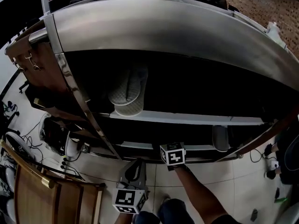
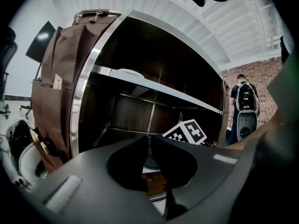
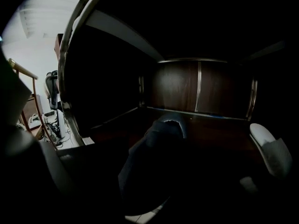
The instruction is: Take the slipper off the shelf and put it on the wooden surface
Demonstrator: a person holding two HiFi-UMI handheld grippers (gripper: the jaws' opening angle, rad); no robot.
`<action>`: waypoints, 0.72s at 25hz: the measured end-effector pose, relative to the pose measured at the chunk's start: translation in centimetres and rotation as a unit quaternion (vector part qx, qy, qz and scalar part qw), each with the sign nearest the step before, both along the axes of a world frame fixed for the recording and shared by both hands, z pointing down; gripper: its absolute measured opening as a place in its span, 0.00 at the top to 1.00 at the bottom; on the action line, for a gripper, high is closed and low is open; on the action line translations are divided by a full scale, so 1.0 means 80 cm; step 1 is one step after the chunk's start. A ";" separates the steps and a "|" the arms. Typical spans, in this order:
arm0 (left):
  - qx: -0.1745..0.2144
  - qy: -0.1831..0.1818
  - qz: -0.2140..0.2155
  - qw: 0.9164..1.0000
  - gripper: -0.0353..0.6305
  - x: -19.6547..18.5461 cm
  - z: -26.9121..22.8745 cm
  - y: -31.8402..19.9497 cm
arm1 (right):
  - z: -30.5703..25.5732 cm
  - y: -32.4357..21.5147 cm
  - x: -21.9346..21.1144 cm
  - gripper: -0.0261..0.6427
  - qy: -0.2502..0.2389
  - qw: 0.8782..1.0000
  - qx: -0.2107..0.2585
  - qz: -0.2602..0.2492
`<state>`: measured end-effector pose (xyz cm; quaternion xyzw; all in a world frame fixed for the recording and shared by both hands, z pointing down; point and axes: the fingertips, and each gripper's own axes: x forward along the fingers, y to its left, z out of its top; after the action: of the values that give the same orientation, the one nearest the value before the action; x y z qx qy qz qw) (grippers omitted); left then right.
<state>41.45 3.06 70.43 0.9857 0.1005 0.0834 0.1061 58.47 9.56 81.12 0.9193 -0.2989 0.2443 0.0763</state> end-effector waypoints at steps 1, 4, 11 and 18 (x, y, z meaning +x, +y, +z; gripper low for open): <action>-0.002 -0.001 0.000 1.000 0.94 0.002 0.004 0.000 | 0.005 0.001 0.002 0.59 -0.001 1.000 -0.009 0.003; -0.008 -0.006 0.000 1.000 0.94 0.004 0.012 0.002 | 0.014 0.006 0.007 0.75 0.005 0.999 -0.031 0.009; -0.007 -0.012 -0.005 1.000 0.94 0.004 0.013 -0.001 | 0.021 0.009 0.000 0.92 0.012 0.999 -0.042 0.005; -0.008 -0.017 -0.004 1.000 0.94 0.003 0.009 0.001 | -0.003 0.004 -0.014 0.93 0.020 0.999 -0.045 -0.023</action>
<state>41.72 3.16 71.13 0.9837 0.0950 0.0991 0.1165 57.39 9.87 80.91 0.9126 -0.3072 0.2367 0.1292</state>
